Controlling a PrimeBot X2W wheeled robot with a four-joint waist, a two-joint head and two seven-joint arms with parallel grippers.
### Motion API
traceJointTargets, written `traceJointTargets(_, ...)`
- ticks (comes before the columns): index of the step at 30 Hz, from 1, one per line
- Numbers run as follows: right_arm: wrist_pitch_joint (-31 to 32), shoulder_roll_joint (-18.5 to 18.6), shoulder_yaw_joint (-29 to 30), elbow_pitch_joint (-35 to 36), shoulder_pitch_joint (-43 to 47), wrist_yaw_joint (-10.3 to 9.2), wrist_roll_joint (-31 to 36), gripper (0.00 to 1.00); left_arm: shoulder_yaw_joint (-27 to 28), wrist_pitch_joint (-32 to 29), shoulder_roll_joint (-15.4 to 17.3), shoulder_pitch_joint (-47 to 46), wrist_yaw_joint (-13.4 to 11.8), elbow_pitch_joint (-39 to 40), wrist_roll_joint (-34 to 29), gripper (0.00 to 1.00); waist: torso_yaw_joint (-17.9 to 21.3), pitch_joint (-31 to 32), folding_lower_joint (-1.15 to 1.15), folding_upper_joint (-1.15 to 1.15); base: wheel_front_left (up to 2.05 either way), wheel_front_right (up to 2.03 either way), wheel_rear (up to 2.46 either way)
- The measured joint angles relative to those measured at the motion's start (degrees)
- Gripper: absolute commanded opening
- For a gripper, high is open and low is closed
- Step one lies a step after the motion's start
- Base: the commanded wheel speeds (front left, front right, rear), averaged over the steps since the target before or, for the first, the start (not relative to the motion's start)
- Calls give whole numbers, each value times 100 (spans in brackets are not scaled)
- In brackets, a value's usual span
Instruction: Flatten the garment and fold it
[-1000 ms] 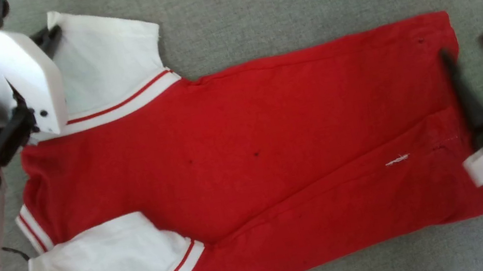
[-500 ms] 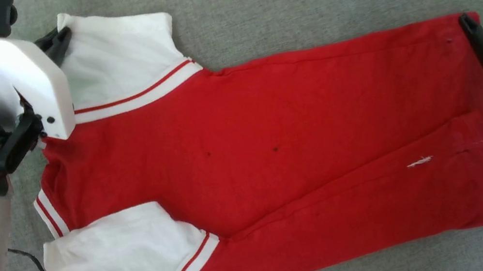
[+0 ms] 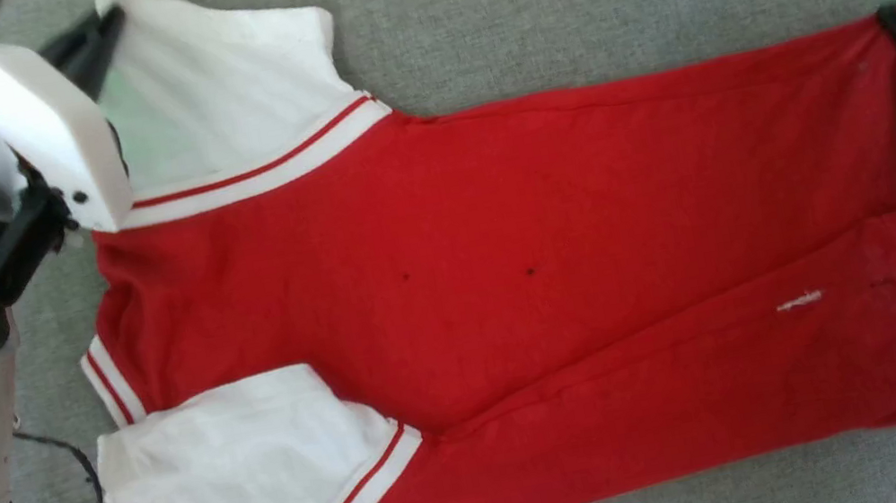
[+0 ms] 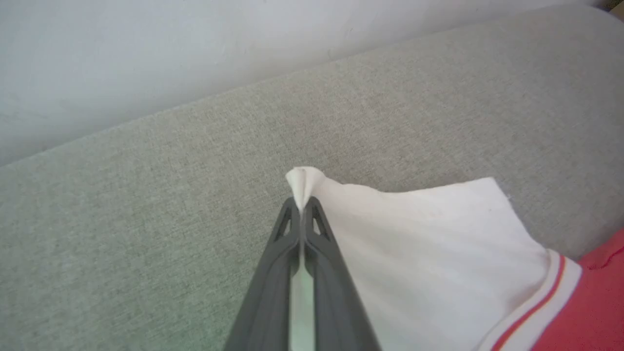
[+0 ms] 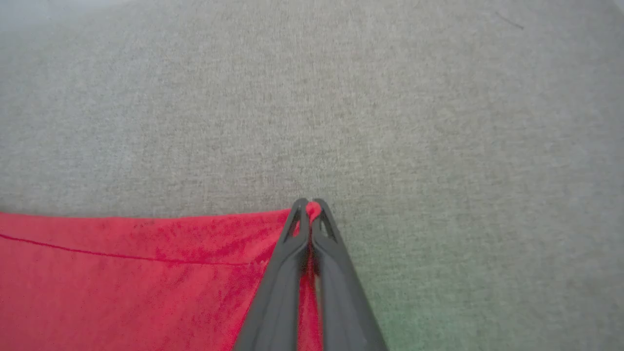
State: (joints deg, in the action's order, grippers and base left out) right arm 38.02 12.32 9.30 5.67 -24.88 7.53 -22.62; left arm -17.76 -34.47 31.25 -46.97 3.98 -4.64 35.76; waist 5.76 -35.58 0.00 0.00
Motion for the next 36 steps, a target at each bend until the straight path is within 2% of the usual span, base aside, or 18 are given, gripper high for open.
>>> traceJointTargets(9,-589,314,-54,93,-181,1,98,0,415,1196,-143,255,1,222,138,0,-128,445,0,0,0,0,0)
traceJointTargets(17,-808,410,-45,294,715,1,-164,0,615,1768,-209,1743,3,1009,478,0,-279,1020,-1,0,0,0,0)
traceJointTargets(22,-959,291,135,411,1536,1,-369,0,762,1939,-238,2949,-159,1558,730,0,-390,1389,-2,0,0,0,0)
traceJointTargets(27,-1127,66,235,349,2108,1,-479,0,813,1970,-290,3983,-278,1739,973,0,-501,1667,-2,0,0,0,0)
traceJointTargets(36,-1244,-73,-48,-40,2382,1,-458,0,523,1674,-385,4597,-412,1140,1113,0,-594,1926,-2,0,0,0,0)
